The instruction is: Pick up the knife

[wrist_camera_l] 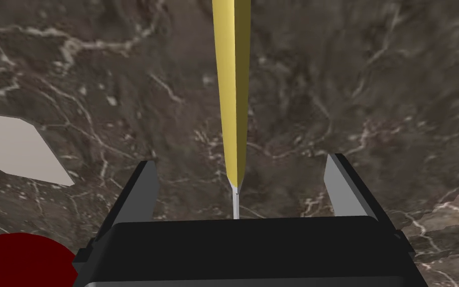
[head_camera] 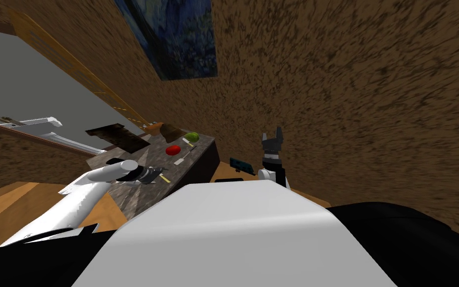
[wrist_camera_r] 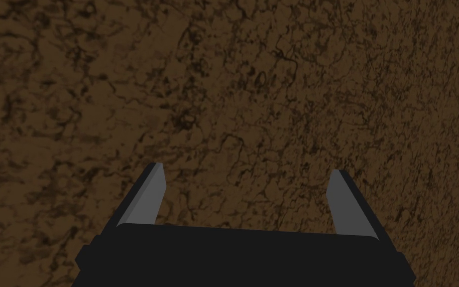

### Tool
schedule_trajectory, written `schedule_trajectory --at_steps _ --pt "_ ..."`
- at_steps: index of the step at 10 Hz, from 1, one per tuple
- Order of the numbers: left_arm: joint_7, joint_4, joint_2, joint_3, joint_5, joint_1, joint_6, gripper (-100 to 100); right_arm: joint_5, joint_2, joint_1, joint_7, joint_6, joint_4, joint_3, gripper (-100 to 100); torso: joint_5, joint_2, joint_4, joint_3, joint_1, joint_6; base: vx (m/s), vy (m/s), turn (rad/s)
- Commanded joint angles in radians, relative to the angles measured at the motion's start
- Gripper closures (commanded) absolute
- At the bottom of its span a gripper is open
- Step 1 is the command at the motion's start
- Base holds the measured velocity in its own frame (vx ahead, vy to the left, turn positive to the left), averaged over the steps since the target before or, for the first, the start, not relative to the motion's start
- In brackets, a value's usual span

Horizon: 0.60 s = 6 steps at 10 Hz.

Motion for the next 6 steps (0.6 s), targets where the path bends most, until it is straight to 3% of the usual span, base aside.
schedule_trajectory --at_steps 1,2,6 --pt "0.000 0.000 0.000 0.000 0.000 0.000 0.000 -100 0.000 0.000 0.000 0.000 0.000 0.000 0.000 0 0.000 0.000 0.000 0.000 0.000 0.000 0.026 -0.028 0.014" --pt "-0.008 0.005 -0.001 0.000 0.000 -0.001 -0.002 100 0.000 0.000 0.000 0.000 0.000 0.000 0.000 0 0.000 0.001 0.000 0.000 0.001 0.000 0.000 0.000 0.000" --pt "-0.008 0.004 0.000 0.001 0.000 -0.001 -0.002 100 0.000 0.000 0.000 0.000 0.000 0.000 0.000 0 0.001 0.003 0.000 0.001 0.003 0.000 0.000 0.000 0.000"
